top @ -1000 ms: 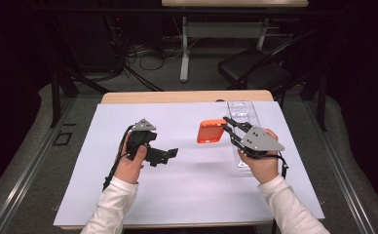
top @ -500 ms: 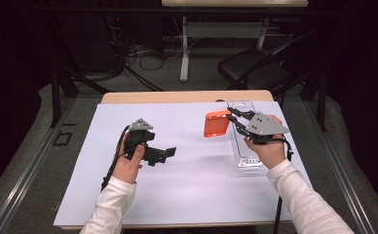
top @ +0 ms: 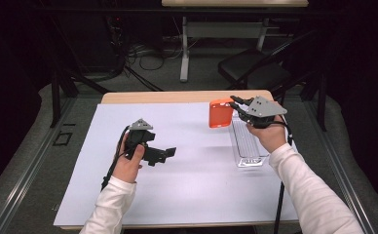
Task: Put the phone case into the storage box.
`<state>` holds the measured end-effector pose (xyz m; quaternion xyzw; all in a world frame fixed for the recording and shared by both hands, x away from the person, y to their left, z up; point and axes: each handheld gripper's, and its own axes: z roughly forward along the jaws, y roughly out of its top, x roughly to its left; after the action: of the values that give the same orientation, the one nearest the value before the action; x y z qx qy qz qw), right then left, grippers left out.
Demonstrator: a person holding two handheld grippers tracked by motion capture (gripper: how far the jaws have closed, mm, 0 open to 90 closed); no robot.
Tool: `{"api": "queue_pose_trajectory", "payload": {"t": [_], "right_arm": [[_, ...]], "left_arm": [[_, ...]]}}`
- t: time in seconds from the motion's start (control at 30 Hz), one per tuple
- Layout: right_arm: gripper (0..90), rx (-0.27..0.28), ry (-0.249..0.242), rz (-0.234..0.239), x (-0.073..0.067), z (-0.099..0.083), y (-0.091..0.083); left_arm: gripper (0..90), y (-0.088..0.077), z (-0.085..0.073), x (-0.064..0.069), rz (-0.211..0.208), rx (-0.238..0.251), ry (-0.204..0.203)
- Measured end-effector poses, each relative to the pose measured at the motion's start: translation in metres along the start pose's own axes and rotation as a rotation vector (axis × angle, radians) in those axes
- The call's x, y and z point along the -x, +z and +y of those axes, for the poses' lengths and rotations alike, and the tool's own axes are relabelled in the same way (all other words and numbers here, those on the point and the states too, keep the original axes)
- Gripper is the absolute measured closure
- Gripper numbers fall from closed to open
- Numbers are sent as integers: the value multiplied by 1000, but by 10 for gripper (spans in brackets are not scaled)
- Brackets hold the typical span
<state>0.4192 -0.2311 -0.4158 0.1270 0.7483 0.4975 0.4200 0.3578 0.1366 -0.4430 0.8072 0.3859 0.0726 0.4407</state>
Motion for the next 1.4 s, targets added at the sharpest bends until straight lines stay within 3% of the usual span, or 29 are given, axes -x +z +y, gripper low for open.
{"api": "queue_pose_trajectory", "payload": {"t": [0.3,0.67,1.4], "right_arm": [[807,-51,30,-48,31,-4,9],[808,-128,58,-107,57,-14,17],[808,-178,69,-170,75,-38,22]], "left_arm": [[4,0,-1,-2,1,4,-11],[4,0,-1,-4,6,6,-14],[5,1,-2,-1,9,-2,-9]]}}
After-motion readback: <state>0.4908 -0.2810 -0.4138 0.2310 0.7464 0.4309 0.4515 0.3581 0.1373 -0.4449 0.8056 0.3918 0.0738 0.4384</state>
